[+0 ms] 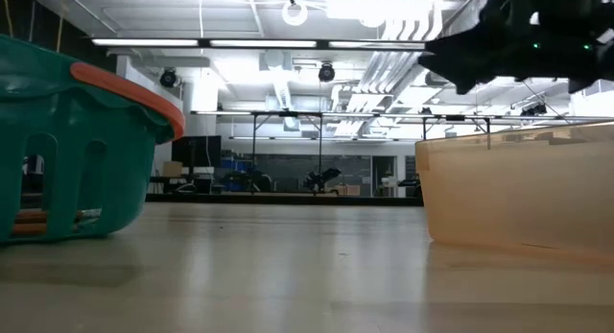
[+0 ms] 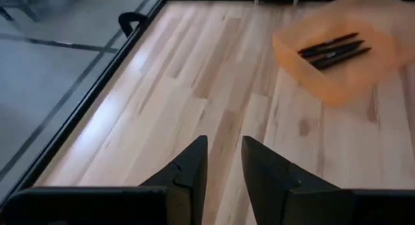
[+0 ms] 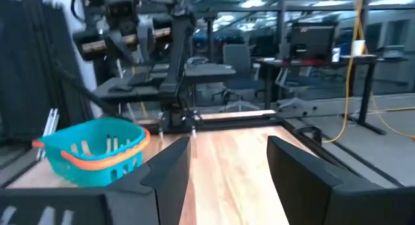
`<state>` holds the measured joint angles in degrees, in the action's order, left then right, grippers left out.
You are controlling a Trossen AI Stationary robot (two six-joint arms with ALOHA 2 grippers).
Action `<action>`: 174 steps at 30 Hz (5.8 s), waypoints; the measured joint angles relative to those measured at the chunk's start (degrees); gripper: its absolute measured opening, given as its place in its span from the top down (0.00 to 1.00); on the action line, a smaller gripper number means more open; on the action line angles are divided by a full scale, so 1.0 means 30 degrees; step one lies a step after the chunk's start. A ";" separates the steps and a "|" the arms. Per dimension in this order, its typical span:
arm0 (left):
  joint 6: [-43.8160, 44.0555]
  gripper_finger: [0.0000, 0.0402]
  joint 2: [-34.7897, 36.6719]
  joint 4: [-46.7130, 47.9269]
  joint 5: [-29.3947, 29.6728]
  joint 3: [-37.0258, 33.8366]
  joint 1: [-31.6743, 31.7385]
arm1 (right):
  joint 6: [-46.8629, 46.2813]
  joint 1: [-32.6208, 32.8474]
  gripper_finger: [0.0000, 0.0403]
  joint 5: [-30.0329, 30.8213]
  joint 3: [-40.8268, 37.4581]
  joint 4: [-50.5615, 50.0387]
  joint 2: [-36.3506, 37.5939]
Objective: Sort pens & pencils
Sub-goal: Return to Home Position
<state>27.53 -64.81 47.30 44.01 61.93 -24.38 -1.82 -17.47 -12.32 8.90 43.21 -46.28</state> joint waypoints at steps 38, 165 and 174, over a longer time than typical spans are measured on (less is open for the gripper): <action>-0.8432 0.82 1.4518 -1.7746 -0.2936 -1.3706 0.0018 | 0.0353 -0.0424 0.51 0.2113 -0.2665 -0.8393 1.5422; -0.4016 0.82 2.1018 -1.6806 -0.8583 -2.0421 0.9624 | 0.0116 -0.0432 0.51 0.5260 -0.2672 -1.1900 1.5307; -0.4016 0.82 2.1018 -1.6806 -0.8576 -2.0421 0.9624 | 0.0116 -0.0432 0.51 0.5260 -0.2672 -1.1900 1.5307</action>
<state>15.49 -1.76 -3.11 18.28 0.67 4.49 -1.48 -18.76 3.46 0.89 7.51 -0.36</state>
